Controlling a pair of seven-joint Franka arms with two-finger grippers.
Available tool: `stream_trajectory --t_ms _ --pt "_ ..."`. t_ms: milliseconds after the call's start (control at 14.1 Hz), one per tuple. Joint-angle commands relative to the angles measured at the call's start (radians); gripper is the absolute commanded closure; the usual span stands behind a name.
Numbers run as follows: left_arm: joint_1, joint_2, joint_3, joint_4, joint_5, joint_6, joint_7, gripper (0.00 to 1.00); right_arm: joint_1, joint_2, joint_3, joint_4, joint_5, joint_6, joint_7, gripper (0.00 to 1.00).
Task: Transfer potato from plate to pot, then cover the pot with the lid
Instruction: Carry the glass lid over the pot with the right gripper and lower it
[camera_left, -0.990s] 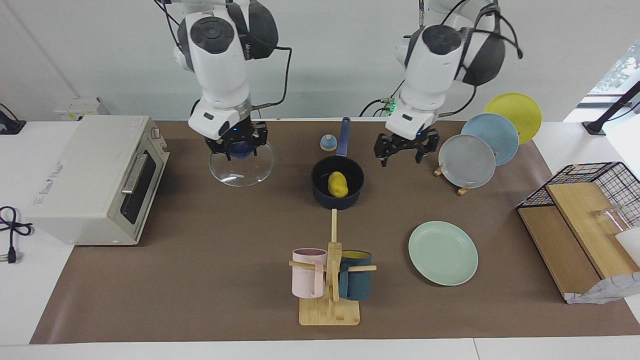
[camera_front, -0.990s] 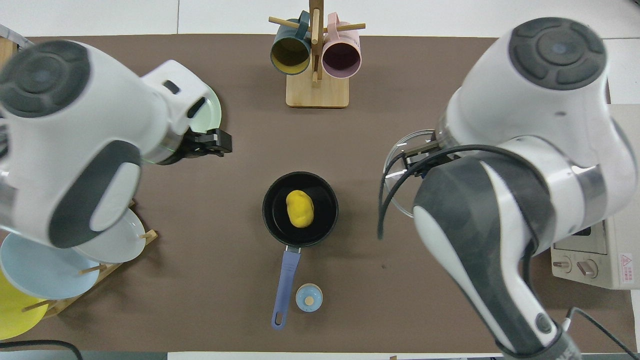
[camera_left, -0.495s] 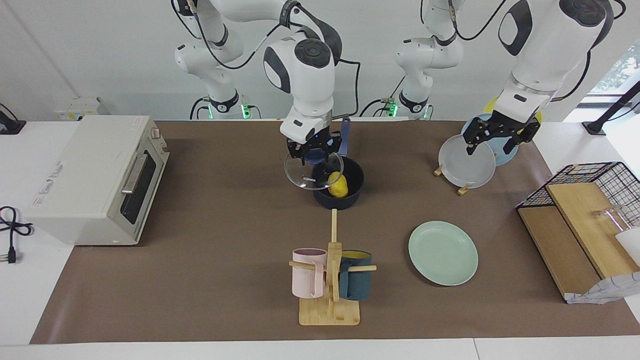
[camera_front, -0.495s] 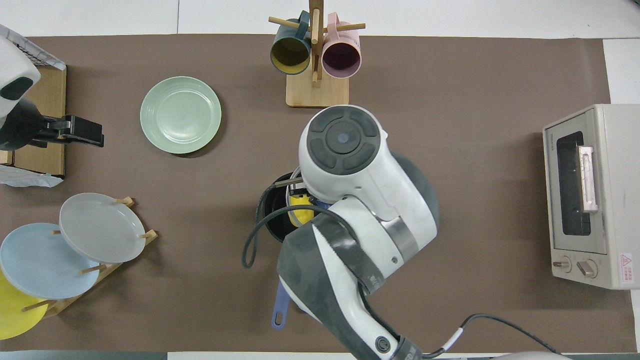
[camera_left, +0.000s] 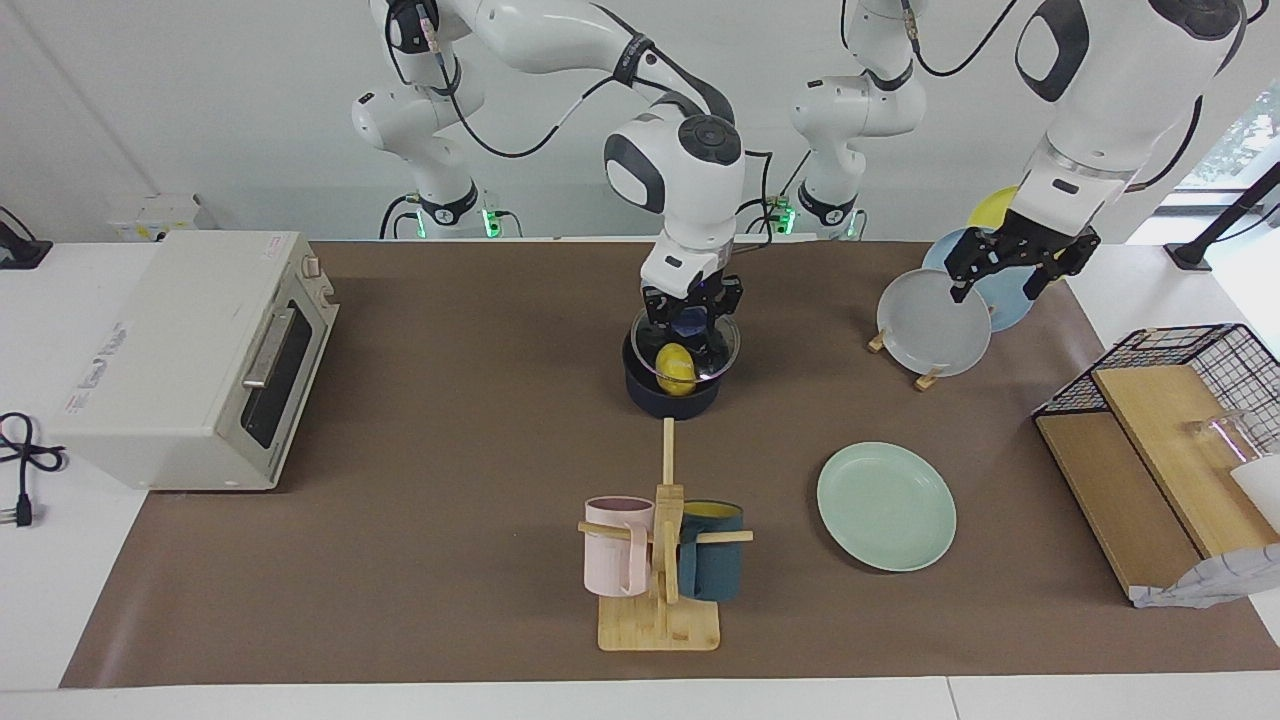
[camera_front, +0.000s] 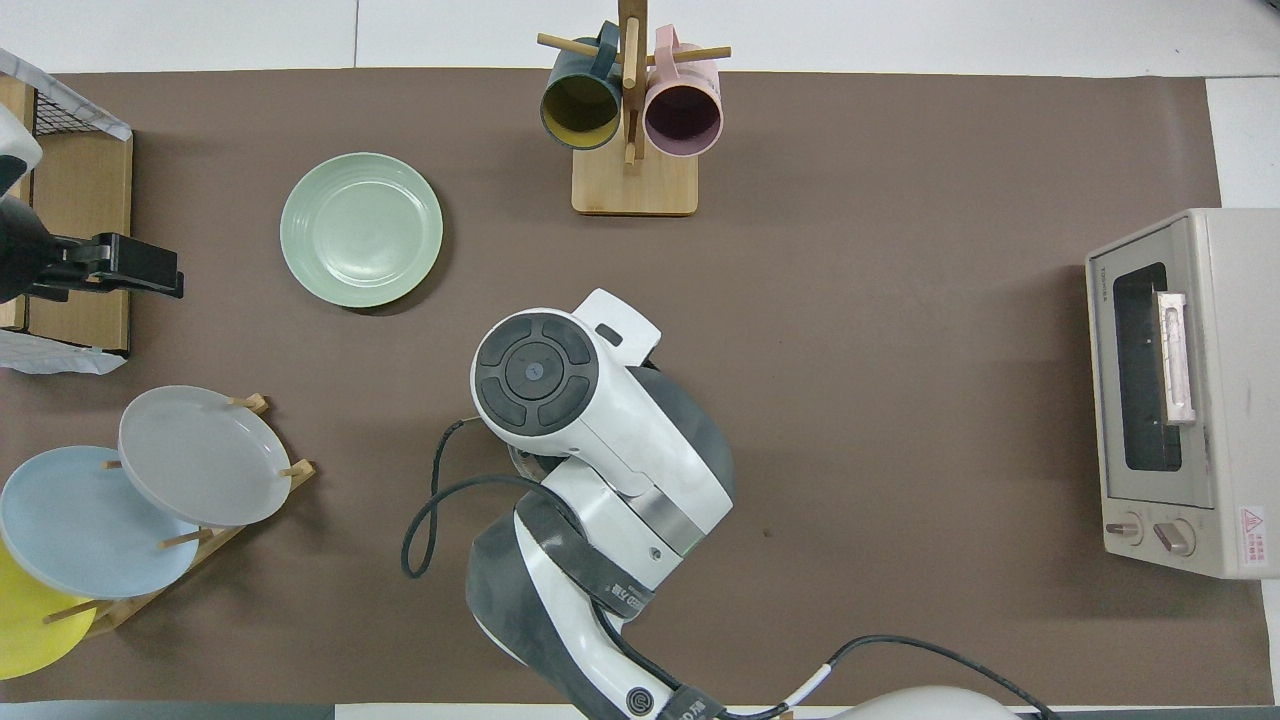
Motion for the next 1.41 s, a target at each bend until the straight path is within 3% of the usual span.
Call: stream_trajectory --t_ms 0,424,1343 --pt "0.015 -0.048 -0.007 -0.026 -0.012 -0.043 0.011 0.00 -0.011 -0.012 0.000 -0.004 -0.015 0.003 0.007 1.00" --pt "0.057 -0.035 -0.042 0.003 -0.013 -0.020 0.009 0.00 -0.020 -0.008 0.000 -0.035 -0.023 0.038 -0.010 1.00" --pt "0.024 -0.046 -0.033 0.008 -0.013 -0.091 0.008 0.00 -0.030 -0.012 0.002 -0.063 -0.026 0.055 -0.007 1.00"
